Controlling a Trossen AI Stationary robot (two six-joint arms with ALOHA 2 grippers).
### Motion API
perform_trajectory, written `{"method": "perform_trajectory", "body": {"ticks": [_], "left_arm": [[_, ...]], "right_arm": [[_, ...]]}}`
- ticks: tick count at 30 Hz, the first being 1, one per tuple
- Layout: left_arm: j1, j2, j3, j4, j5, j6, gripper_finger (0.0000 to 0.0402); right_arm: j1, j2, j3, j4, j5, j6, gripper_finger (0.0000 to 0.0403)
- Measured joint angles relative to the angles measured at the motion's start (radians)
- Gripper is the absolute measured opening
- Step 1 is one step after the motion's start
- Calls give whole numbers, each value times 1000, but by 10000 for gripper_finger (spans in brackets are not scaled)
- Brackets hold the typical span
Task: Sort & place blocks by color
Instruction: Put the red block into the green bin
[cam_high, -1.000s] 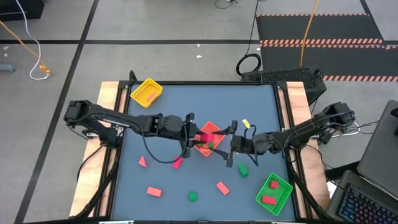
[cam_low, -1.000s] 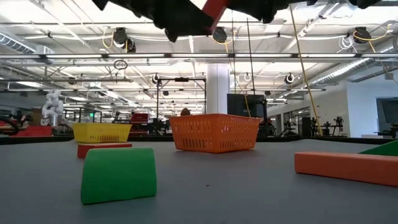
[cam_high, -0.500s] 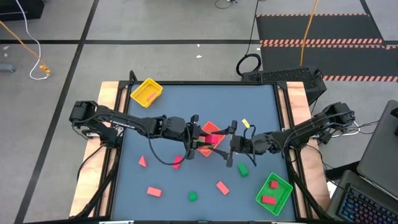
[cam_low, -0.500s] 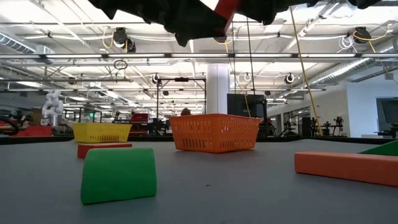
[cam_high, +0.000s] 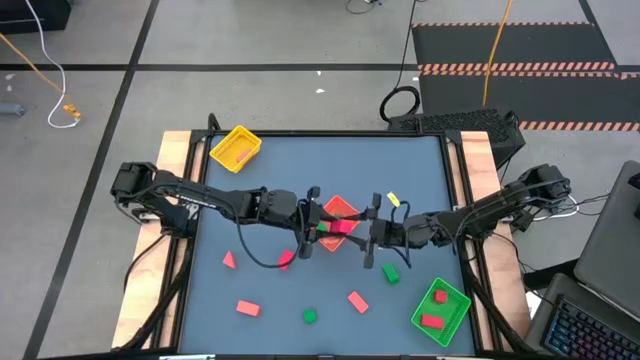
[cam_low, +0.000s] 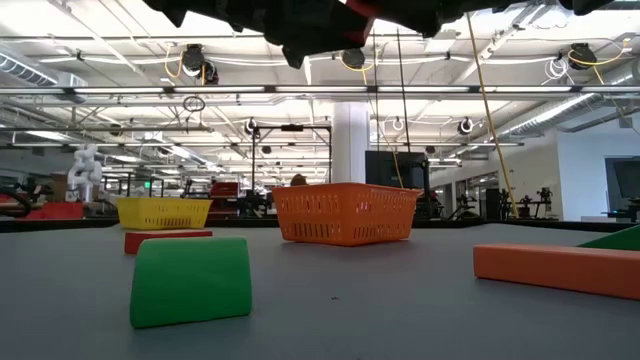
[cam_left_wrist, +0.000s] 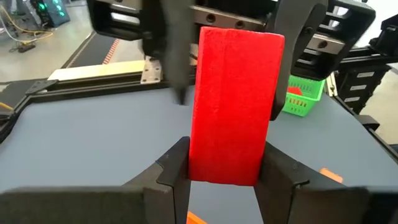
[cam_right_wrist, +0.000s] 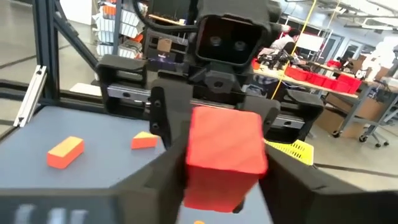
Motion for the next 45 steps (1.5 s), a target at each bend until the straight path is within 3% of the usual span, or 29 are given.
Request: {"method": "perform_trajectory", "body": {"ticks": [2, 9, 11, 15, 19, 22, 26, 33, 45], "left_arm": [[0, 0, 0, -2, -11, 16, 130], [-1, 0, 0, -22, -38, 11, 131], [-1, 0, 0, -31, -67, -13, 166], [-2, 0, 0, -58, -80, -19, 279], [2, 0, 0, -65, -94, -13, 363], [14, -1, 0, -66, -158, -6, 392], [38, -30, 0, -49, -215, 12, 387], [87, -108, 0, 11, -221, 62, 349], [117, -182, 1, 125, -221, 165, 296]], "right_arm": [[0, 0, 0, -3, 0, -5, 122], [0, 0, 0, -38, 3, -19, 123], [0, 0, 1, -56, 2, -35, 123], [13, -41, -2, -167, 20, -39, 123], [57, -127, -1, -285, 85, -15, 123], [93, -213, -1, -407, 80, 84, 123], [142, -323, 0, -618, 64, 302, 123], [195, -401, 0, -885, -289, 723, 123], [269, -401, 0, -1164, -773, 1333, 123]]}}
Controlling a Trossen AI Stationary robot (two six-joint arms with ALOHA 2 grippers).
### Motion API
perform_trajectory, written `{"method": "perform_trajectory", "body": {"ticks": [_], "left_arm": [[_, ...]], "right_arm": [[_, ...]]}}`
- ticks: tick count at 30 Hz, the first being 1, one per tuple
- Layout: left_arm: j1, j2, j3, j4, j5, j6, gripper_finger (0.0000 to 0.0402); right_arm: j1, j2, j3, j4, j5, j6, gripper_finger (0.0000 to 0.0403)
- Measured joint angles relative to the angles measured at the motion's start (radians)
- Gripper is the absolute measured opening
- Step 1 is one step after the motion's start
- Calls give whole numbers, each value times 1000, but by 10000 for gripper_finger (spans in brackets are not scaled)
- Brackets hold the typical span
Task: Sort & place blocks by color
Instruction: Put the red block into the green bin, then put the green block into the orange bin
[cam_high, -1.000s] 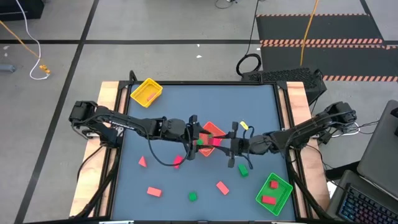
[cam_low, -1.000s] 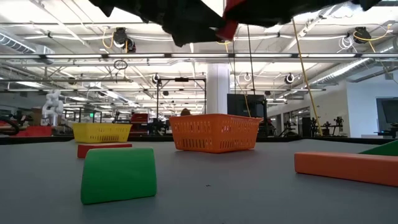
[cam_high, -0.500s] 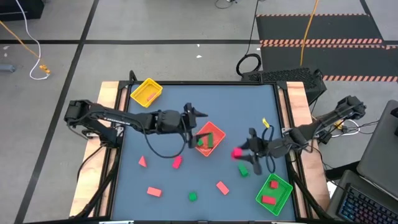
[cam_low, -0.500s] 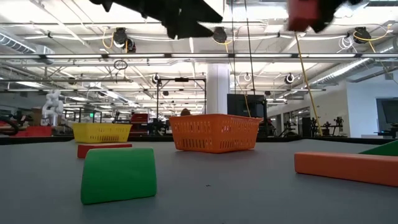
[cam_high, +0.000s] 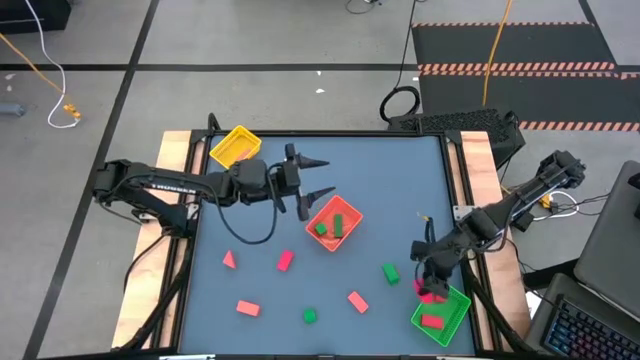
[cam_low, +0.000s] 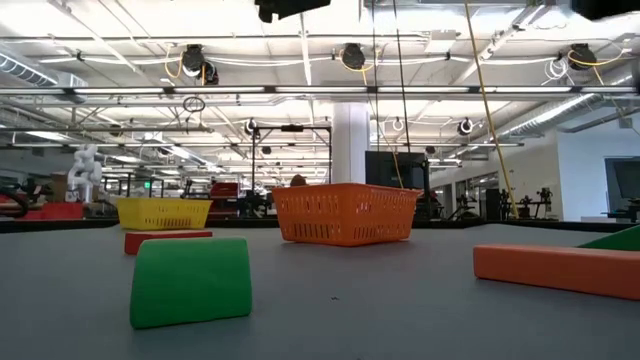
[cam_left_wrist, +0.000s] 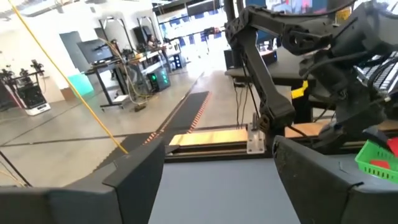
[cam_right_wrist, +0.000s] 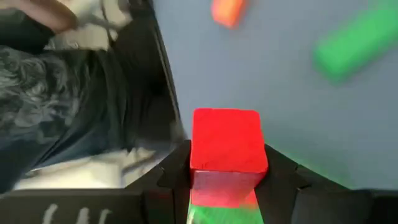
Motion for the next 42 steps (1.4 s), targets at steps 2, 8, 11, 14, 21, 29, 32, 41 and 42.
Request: {"method": "perform_trajectory", "body": {"ticks": [2, 8, 11, 14, 21, 29, 32, 41, 42], "left_arm": [[3, -1, 0, -3, 0, 5, 290], [6, -3, 0, -20, 1, 27, 285], [6, -3, 0, -50, 2, 29, 285], [5, -3, 0, -79, 2, 33, 284], [4, -3, 0, -87, 2, 41, 284], [3, -3, 0, -87, 2, 41, 284], [3, -3, 0, -90, 2, 41, 285], [3, -3, 0, -93, 2, 42, 286], [3, -3, 0, -93, 2, 43, 285]], "right_arm": [[10, 0, 0, -32, -56, 89, 123], [41, 7, 0, -109, -121, 289, 123], [58, 19, 0, -132, -122, 362, 123], [67, 37, 0, -153, -145, 410, 123], [65, 71, 0, -161, -144, 449, 207], [65, 77, 0, -160, -140, 452, 274], [65, 77, 0, -155, -139, 415, 276], [46, 77, 0, -23, 33, 257, 278], [38, 77, 0, -10, 66, 244, 278]]}}
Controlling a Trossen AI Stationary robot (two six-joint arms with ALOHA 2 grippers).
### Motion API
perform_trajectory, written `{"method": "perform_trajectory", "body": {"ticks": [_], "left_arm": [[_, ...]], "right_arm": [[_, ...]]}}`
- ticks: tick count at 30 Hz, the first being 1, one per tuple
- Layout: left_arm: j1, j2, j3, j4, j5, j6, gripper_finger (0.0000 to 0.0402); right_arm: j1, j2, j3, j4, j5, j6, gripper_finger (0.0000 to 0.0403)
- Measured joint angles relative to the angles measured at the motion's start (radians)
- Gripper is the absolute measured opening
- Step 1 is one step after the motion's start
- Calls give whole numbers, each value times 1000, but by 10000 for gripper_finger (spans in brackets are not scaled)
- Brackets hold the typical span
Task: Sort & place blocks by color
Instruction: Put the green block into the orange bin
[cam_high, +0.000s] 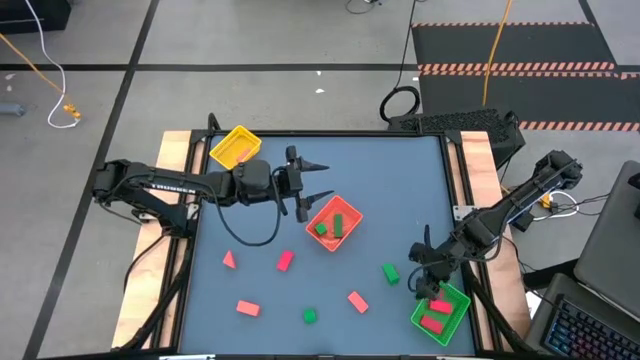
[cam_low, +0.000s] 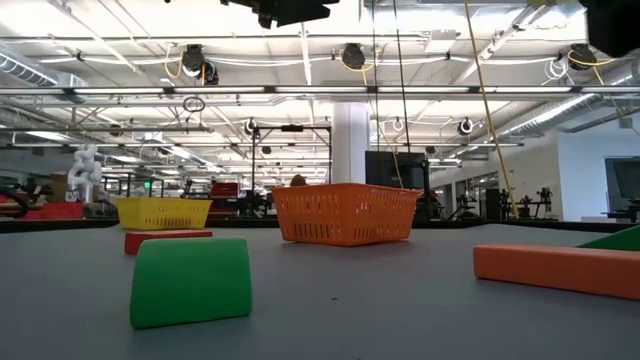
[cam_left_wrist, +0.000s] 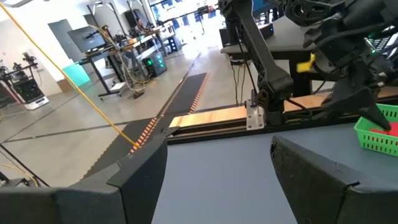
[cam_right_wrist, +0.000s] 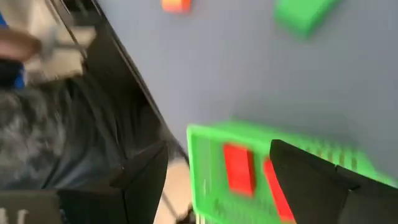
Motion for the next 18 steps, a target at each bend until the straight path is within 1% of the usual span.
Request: {"method": "perform_trajectory", "body": {"ticks": [4, 6, 10, 13, 15, 18], "left_arm": [[0, 0, 0, -3, 0, 6, 286], [0, 0, 0, -8, 0, 5, 287], [0, 0, 0, -10, -1, 5, 284], [0, 0, 0, -13, -1, 5, 283], [0, 0, 0, -14, -1, 5, 283], [0, 0, 0, -13, -1, 5, 283]], "right_arm": [[-30, 9, 0, 11, 175, -22, 278], [-43, 31, 0, 12, 221, -7, 278], [-59, 125, -35, 111, 199, 43, 278], [-73, 213, -67, 202, 124, 86, 278], [-82, 264, -75, 218, 59, 124, 278], [-91, 318, -76, 219, 28, 132, 278]]}}
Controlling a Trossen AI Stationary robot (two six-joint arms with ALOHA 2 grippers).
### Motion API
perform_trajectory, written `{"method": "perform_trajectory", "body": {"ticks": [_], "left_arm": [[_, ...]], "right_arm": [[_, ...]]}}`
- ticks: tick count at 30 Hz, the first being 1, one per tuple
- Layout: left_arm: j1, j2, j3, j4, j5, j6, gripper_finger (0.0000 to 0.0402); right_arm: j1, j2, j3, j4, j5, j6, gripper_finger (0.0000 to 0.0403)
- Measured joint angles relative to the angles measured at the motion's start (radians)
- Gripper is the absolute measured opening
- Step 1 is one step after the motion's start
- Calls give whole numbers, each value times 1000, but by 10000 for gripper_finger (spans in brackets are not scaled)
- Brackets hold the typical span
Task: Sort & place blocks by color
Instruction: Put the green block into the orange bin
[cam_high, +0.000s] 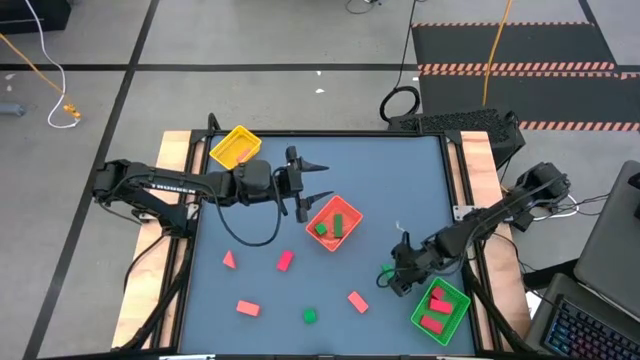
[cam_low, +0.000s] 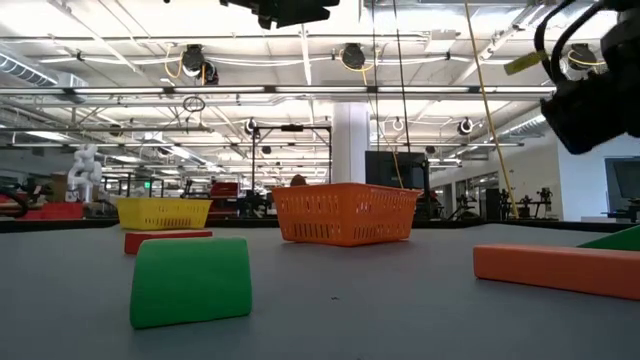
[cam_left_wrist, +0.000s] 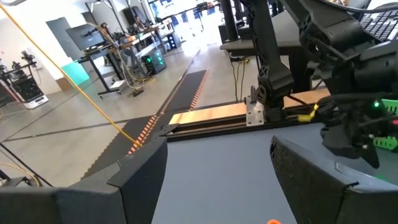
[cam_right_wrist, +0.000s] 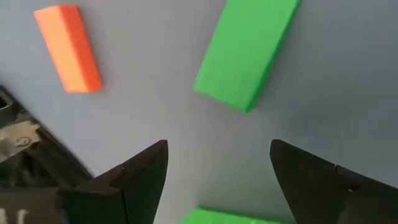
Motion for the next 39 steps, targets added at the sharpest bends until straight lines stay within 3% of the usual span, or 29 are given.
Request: {"method": "perform_trajectory", "body": {"ticks": [9, 19, 23, 33, 39], "left_arm": [[0, 0, 0, 4, 0, 4, 283], [0, 0, 0, 3, 0, 7, 283], [0, 0, 0, 1, -1, 7, 283], [0, 0, 0, -1, -1, 7, 283], [0, 0, 0, -1, 0, 7, 283]], "right_arm": [[-42, 17, 0, 32, 78, -2, 278], [-100, 63, 3, 18, 76, -118, 271], [-103, 84, 4, -9, 77, -144, 241], [-108, 119, 3, -38, 75, -240, 125], [-112, 72, 0, -31, 78, -269, 120]]}}
